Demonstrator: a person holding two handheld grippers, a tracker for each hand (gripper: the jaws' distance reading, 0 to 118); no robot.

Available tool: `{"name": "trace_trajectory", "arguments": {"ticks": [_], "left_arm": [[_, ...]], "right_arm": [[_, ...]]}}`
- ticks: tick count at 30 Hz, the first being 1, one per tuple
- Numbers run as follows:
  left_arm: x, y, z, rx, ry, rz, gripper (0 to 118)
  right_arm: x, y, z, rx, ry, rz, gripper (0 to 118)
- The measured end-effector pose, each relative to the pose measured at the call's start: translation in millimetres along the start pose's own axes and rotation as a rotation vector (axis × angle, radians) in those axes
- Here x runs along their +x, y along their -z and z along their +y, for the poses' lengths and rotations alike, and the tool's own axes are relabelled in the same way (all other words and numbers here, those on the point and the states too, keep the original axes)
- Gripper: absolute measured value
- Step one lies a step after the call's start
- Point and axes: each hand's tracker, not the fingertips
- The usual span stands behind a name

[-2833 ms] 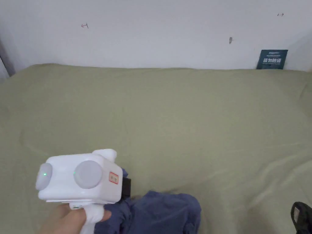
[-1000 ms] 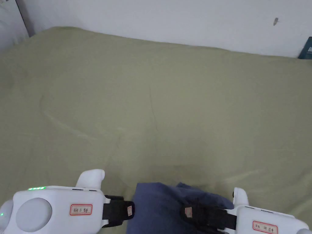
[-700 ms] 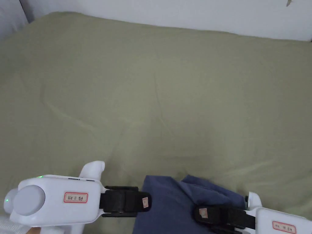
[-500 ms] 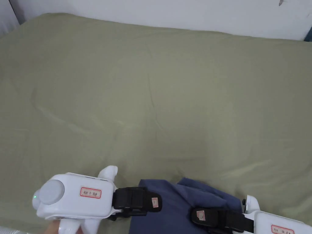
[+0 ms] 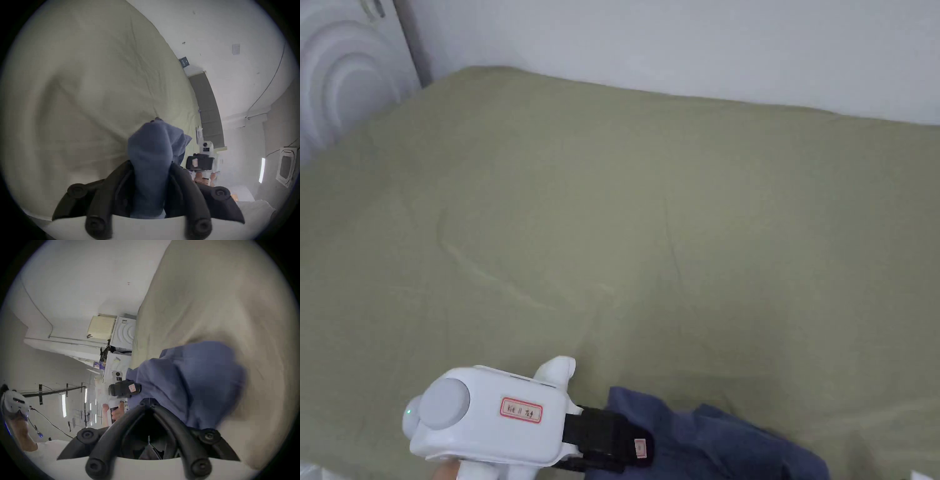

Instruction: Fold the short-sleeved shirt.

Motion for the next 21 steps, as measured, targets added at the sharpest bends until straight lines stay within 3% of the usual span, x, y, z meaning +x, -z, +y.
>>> {"name": "trace_trajectory", "arguments": {"ticks": [5,10,16,17,18,19,20,21], "left_arm": [[-48,-118,53,0.064,0.023,0.200,24],[-112,-218,113,0.085,-0.016,0.376,24],[-150,-256,157,0.046,-0.092,0.437,25],[-150,-256,160,0.046,-0.089,0.431,29],[-148,-256,162,0.034,-0.082,0.481,44],[-145,-257,166,0.069,-0.051,0.525,78],[-143,-261,167,0.093,-0.038,0.571,100],[-139,-264,167,0.117,-0.033,0.583,109]], "right_arm": [[-20,-12,-5,0.063,-0.067,-0.055,0],[-23,-26,-5,0.105,-0.079,-0.104,0],[-31,-32,-4,0.146,-0.078,-0.169,0],[-30,-33,-2,0.147,-0.077,-0.172,0],[-30,-33,-1,0.148,-0.078,-0.182,0],[-31,-33,0,0.148,-0.082,-0.189,0],[-32,-33,1,0.148,-0.083,-0.194,0],[-33,-33,2,0.147,-0.085,-0.196,0]]}}
